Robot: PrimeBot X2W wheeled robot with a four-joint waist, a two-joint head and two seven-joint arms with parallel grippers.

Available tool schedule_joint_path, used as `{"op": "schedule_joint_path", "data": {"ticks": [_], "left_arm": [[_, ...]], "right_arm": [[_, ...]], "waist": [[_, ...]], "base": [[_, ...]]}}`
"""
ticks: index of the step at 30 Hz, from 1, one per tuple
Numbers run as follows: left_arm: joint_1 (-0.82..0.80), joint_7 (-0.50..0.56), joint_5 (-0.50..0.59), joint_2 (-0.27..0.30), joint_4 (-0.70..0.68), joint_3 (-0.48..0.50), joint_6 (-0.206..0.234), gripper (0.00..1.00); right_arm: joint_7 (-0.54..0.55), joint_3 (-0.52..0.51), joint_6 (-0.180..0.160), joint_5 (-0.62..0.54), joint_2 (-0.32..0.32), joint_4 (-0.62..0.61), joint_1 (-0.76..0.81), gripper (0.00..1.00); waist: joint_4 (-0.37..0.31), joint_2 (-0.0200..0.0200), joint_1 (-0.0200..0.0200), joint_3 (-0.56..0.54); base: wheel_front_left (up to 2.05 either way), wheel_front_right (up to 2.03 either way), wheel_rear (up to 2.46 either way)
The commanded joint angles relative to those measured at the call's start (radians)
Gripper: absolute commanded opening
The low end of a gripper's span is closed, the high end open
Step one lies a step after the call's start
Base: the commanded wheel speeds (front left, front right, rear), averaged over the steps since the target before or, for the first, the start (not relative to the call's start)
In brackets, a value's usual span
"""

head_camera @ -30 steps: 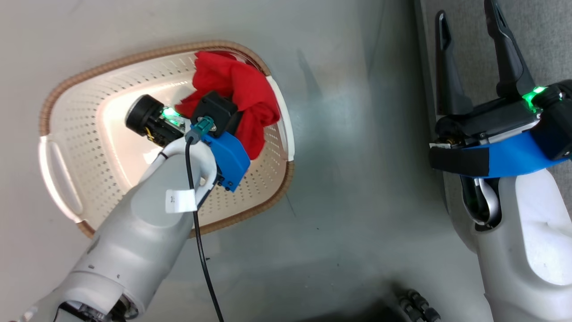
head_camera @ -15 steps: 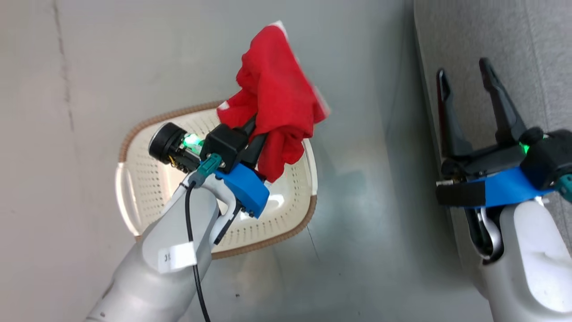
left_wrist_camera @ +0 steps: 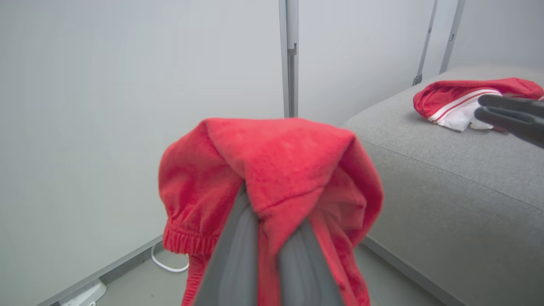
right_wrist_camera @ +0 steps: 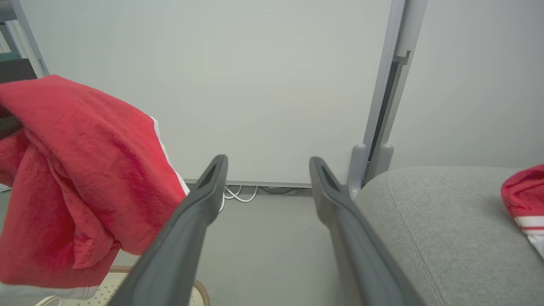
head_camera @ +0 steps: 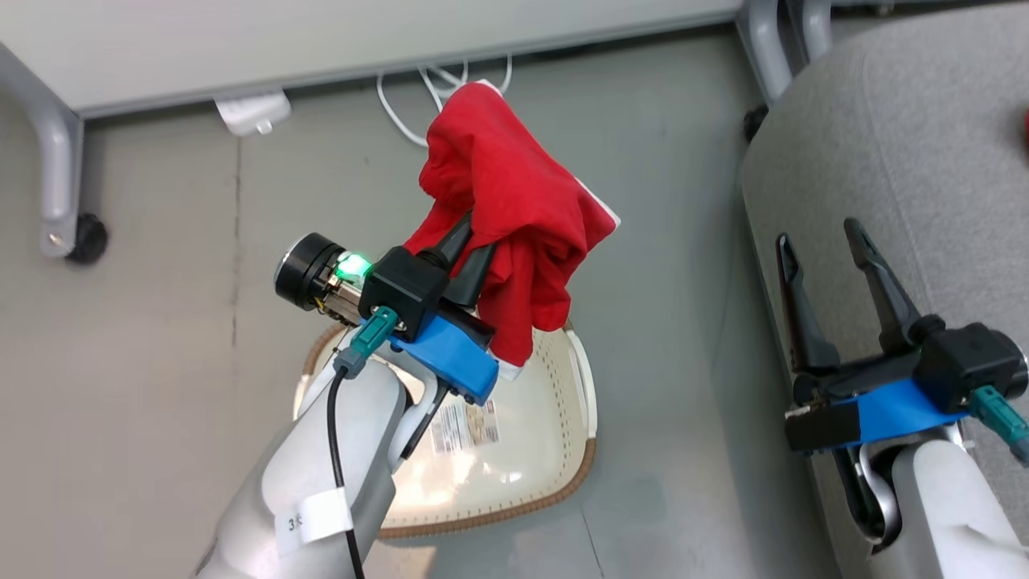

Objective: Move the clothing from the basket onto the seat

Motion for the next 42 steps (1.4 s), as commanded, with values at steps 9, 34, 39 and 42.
{"op": "schedule_joint_path", "data": {"ticks": [9, 34, 39, 42], "left_arm": [[-0.010, -0.005, 0.014, -0.016, -0.052, -0.021, -0.001, 0.00], [-0.020, -0.005, -0.030, -0.010, -0.049, -0.101, -0.002, 0.00], [-0.022, -0.005, -0.030, -0.012, -0.049, -0.101, -0.002, 0.00], [-0.024, -0.005, -0.029, -0.014, -0.048, -0.103, -0.002, 0.00]], "right_arm": [[-0.001, 0.006, 0.000, 0.006, 0.008, 0.019, 0.088, 1.00], [-0.001, 0.035, 0.000, 0.002, 0.010, 0.005, 0.135, 1.00], [-0.001, 0.106, 0.000, 0.001, -0.006, -0.006, 0.112, 1.00], [-0.001, 0.158, 0.000, 0.006, -0.017, -0.004, 0.087, 1.00]], "waist": [[0.030, 0.0000, 0.0002, -0.169], [0.049, 0.0000, 0.0002, -0.250], [0.051, 0.0000, 0.0002, -0.245], [0.051, 0.0000, 0.0002, -0.241]], "base": [[0.00, 0.00, 0.00], [0.00, 0.00, 0.00], [0.00, 0.00, 0.00], [0.00, 0.00, 0.00]]}}
